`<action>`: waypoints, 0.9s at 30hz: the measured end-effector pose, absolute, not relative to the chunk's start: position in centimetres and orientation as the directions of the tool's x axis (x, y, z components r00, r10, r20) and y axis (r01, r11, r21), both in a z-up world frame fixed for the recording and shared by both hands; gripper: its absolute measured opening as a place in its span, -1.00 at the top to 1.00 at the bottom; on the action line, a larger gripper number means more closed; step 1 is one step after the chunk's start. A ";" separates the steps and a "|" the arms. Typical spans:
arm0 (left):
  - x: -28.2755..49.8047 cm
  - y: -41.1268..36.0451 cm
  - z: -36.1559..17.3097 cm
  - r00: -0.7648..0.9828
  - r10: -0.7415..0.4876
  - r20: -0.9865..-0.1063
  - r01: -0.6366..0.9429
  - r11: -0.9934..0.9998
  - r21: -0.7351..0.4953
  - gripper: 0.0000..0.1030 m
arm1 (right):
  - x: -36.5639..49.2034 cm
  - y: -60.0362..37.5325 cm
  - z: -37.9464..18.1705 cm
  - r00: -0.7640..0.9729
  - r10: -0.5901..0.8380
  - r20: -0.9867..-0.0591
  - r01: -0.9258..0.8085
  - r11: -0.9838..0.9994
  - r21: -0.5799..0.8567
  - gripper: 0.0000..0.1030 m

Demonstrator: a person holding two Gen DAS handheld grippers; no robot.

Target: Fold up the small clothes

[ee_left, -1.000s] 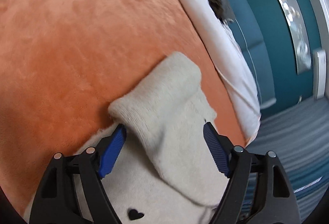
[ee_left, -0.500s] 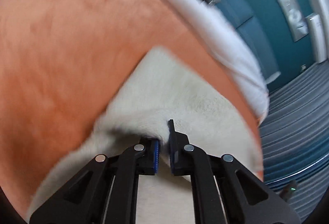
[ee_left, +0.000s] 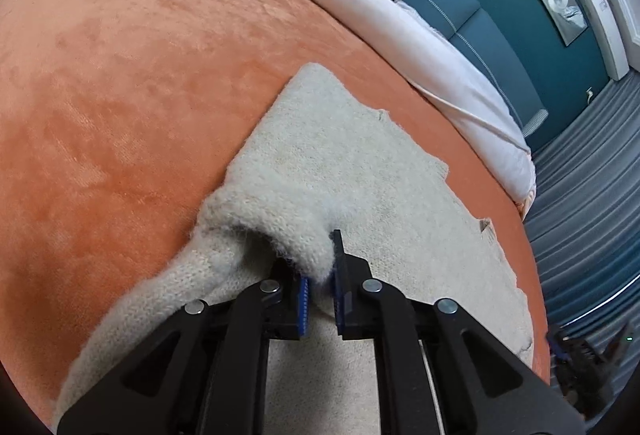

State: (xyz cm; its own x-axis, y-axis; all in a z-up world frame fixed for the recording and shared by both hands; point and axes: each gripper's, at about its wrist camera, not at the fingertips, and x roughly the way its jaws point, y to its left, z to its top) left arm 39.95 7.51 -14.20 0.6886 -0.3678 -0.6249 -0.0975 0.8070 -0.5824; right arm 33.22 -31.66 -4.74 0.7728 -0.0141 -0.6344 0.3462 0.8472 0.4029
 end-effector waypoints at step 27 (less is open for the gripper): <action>35.7 9.7 -11.9 0.650 -0.460 -0.605 -0.036 0.776 -0.629 0.15 | 19.8 -39.4 -5.2 0.631 -0.075 -0.773 0.434 0.859 0.271 0.02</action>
